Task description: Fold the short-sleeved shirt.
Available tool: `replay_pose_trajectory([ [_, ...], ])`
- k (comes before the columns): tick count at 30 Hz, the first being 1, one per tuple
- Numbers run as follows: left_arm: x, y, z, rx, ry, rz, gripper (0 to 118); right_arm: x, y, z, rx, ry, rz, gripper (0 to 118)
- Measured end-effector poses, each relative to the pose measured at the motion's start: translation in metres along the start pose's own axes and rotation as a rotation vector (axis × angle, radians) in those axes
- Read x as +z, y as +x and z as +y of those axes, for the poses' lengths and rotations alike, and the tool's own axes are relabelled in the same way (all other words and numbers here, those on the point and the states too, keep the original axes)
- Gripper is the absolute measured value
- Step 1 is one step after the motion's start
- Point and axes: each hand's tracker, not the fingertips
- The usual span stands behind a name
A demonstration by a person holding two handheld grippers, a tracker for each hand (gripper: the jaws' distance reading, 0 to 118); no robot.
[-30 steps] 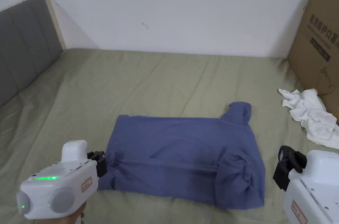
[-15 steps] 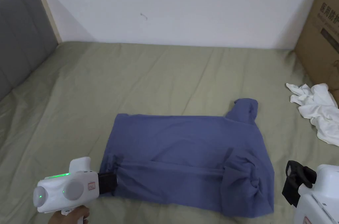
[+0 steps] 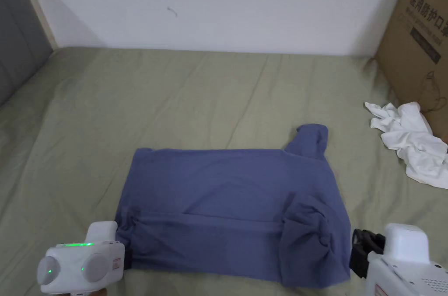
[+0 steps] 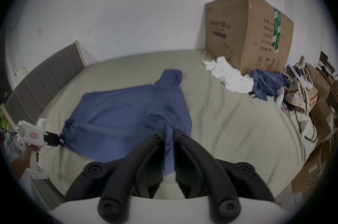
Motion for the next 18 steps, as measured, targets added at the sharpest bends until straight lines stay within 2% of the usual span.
replay_pose_trajectory([
  [4, 0.022, -0.006, 0.003, 0.026, 0.085, -0.043, 13, -0.042, 0.006, -0.017, -0.014, -0.14, -0.009, 31],
  [5, 0.026, -0.007, 0.004, 0.025, 0.094, -0.051, 13, -0.054, 0.008, -0.023, -0.025, -0.173, -0.008, 42],
  [6, 0.029, -0.008, 0.006, 0.028, 0.099, -0.059, 13, -0.066, 0.01, -0.028, -0.047, -0.212, -0.01, 65],
  [9, 0.033, -0.008, 0.01, 0.03, 0.114, -0.075, 13, -0.096, 0.015, -0.04, -0.09, -0.309, -0.019, 95],
  [10, 0.033, -0.009, 0.01, 0.031, 0.117, -0.076, 13, -0.104, 0.017, -0.043, -0.104, -0.348, -0.019, 99],
  [13, 0.031, -0.008, 0.011, 0.037, 0.111, -0.081, 13, -0.119, 0.018, -0.052, -0.119, -0.373, -0.035, 98],
  [14, 0.03, -0.009, 0.01, 0.041, 0.107, -0.083, 12, -0.121, 0.018, -0.054, -0.117, -0.386, -0.041, 90],
  [15, 0.029, -0.01, 0.009, 0.049, 0.105, -0.085, 13, -0.121, 0.016, -0.056, -0.111, -0.389, -0.038, 74],
  [17, 0.027, -0.012, 0.007, 0.067, 0.1, -0.093, 13, -0.114, 0.014, -0.056, -0.089, -0.363, -0.025, 60],
  [18, 0.026, -0.014, 0.005, 0.076, 0.097, -0.095, 13, -0.108, 0.014, -0.053, -0.076, -0.353, -0.018, 34],
])
